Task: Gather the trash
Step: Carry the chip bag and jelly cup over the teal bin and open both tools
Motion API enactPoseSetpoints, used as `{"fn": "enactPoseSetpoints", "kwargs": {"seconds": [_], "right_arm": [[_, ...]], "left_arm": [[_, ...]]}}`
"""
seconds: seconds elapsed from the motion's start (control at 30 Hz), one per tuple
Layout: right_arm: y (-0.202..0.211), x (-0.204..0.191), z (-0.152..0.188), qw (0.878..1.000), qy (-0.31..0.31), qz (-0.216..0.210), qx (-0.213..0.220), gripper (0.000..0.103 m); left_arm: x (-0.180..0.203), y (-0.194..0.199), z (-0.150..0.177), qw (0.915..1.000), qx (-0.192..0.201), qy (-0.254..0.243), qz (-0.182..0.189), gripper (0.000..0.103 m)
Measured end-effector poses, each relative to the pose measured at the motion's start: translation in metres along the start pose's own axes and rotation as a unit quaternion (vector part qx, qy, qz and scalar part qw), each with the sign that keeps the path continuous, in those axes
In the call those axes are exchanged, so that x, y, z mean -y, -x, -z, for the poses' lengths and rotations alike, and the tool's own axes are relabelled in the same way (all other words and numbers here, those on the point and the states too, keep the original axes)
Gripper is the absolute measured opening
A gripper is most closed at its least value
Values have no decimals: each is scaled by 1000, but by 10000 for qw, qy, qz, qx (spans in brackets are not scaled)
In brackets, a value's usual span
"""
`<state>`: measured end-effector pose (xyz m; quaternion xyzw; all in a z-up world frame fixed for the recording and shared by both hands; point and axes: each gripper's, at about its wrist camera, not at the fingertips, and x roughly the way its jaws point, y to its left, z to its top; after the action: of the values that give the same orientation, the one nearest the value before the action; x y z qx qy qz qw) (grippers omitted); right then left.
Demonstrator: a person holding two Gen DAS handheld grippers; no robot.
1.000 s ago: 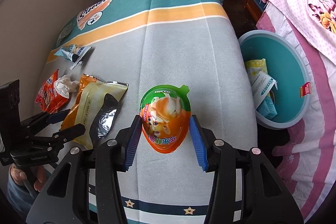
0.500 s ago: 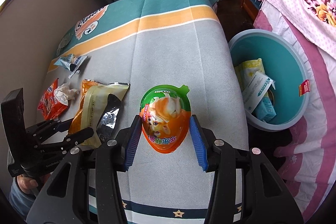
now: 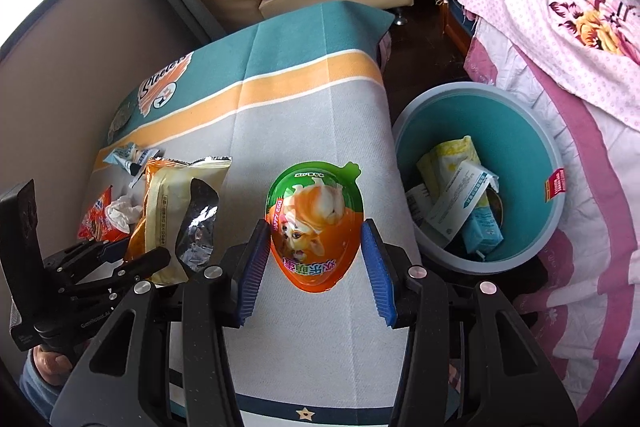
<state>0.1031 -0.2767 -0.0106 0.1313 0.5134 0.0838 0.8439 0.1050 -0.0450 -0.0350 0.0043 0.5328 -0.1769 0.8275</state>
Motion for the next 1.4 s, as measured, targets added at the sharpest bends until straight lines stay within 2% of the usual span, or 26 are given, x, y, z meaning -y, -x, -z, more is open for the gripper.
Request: {"fn": "enactPoseSetpoints", "kwargs": {"seconds": [0.2,0.43,0.77,1.17,1.23,1.37,1.4], "right_arm": [[27,39,-17,9988,-224,152,410,45],[55,100,-26,9942,-644,418,750,45],[52,151,-30,9903,-1031,546,755,45],[46,175,-39,9884,-1154,752,642,45],[45,178,-41,9878,-1182,792,631,45],[40,180,-42,9874,-1200,856,570,45],[39,180,-42,9875,-1194,870,550,45]], "left_arm": [[42,-4,-32,9995,130,-268,131,45],[109,-25,-65,9964,121,-739,386,45],[171,-68,-86,9923,-163,-1091,562,46],[199,-109,-100,9887,-439,-1229,740,47],[201,-114,-102,9885,-473,-1224,745,48],[200,-117,-105,9899,-412,-1158,709,62],[199,-117,-105,9901,-376,-1151,710,68]]}}
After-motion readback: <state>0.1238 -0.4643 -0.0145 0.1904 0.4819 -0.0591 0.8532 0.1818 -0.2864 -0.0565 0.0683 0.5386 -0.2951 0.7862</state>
